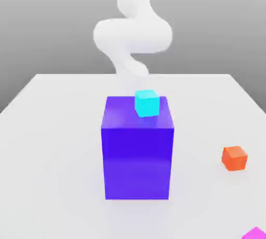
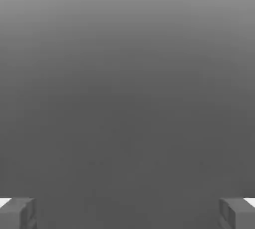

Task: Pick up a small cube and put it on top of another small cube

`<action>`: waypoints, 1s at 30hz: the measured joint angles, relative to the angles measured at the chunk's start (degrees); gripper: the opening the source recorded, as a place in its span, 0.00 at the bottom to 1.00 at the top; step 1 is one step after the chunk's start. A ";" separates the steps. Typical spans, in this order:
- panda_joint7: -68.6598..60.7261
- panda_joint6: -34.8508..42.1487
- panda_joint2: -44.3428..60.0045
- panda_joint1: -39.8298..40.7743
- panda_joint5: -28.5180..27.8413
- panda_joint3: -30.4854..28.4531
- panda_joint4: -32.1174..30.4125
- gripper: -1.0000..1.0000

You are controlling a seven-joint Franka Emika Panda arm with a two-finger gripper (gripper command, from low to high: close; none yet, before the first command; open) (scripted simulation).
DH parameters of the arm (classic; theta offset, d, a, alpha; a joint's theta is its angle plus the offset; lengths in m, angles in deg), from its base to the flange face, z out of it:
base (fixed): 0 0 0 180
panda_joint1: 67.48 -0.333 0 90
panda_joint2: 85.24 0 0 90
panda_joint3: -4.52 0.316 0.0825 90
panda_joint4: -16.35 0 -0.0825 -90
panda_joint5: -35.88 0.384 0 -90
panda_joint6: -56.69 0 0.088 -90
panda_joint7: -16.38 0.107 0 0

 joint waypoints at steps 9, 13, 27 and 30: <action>-1.48 -3.83 19.00 -2.73 -0.92 3.80 3.27 0.50; -1.75 -5.50 27.30 -3.91 -1.85 5.60 4.69 0.50; -1.29 -11.19 56.59 -10.57 -7.20 9.35 9.73 0.50; -1.22 -12.39 62.88 -12.24 -8.32 9.82 10.82 0.50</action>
